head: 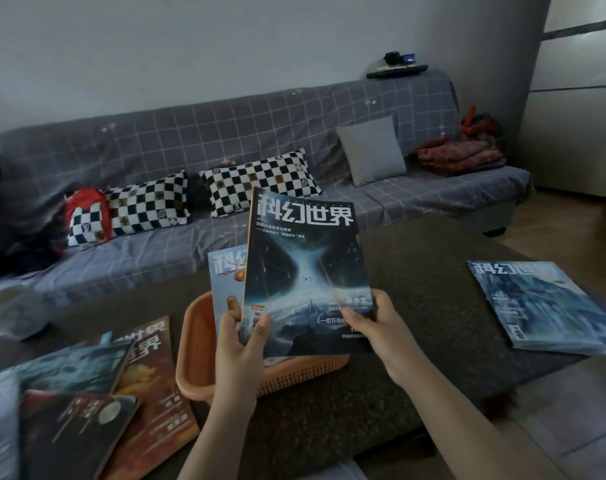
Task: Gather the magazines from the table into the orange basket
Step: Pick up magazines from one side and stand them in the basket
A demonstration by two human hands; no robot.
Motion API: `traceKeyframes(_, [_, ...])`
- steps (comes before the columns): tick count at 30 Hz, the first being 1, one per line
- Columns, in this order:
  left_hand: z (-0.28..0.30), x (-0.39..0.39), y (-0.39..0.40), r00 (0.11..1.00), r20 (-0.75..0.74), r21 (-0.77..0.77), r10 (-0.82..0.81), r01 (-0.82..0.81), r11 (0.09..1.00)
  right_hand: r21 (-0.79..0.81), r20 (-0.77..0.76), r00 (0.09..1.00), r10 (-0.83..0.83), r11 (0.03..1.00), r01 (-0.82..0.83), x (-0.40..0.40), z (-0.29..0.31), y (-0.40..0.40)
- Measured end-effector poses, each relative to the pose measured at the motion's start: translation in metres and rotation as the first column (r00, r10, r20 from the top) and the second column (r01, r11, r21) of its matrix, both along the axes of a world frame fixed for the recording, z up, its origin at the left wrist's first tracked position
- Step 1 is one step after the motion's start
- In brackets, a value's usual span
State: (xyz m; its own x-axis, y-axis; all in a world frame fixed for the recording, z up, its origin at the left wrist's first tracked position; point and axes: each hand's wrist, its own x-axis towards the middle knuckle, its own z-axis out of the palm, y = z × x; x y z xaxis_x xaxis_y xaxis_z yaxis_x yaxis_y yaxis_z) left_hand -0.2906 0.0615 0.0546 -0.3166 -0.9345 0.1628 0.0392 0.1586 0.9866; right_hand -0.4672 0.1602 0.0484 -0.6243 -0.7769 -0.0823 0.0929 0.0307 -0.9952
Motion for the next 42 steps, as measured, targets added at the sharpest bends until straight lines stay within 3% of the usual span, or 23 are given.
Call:
traceKeyframes(4, [-0.007, 0.014, -0.019, 0.989, 0.078, -0.022, 0.126, -0.124, 0.992, 0.028, -0.088, 0.994, 0.061, 0.998, -0.059, 0.010, 0.006, -0.034])
traceKeyframes(9, [-0.012, 0.019, -0.038, 0.966, 0.220, 0.005, 0.137, -0.141, 0.990, 0.129, -0.250, 0.956, 0.153, 0.984, -0.124, 0.006, 0.003, -0.069])
traceKeyframes(13, [-0.016, 0.023, -0.052, 0.821, 0.543, -0.112, 0.178, -0.139, 0.984, 0.286, -0.443, 0.879, 0.179, 0.957, -0.051, 0.004, -0.009, -0.081])
traceKeyframes(19, [-0.026, 0.032, -0.065, 0.742, 0.635, -0.162, 0.215, -0.144, 0.976, 0.348, -0.657, 0.732, 0.180, 0.934, 0.082, 0.012, -0.010, -0.082])
traceKeyframes(25, [-0.026, 0.030, -0.063, 0.747, 0.615, -0.196, 0.254, -0.167, 0.966, 0.361, -0.615, 0.766, 0.188, 0.930, 0.062, 0.015, -0.007, -0.080])
traceKeyframes(34, [-0.026, 0.030, -0.070, 0.816, 0.577, -0.062, 0.044, -0.009, 0.998, 0.411, -0.495, 0.833, 0.249, 0.911, -0.028, 0.012, -0.006, -0.084])
traceKeyframes(38, [-0.023, 0.032, -0.074, 0.964, 0.233, 0.307, -0.126, 0.049, 0.950, 0.378, -0.336, 0.922, 0.195, 0.924, -0.057, 0.009, -0.008, -0.086])
traceKeyframes(42, [-0.018, 0.025, -0.082, 0.983, 0.019, 0.508, -0.181, 0.146, 0.849, 0.386, -0.059, 0.979, 0.194, 0.909, -0.157, 0.007, -0.009, -0.091])
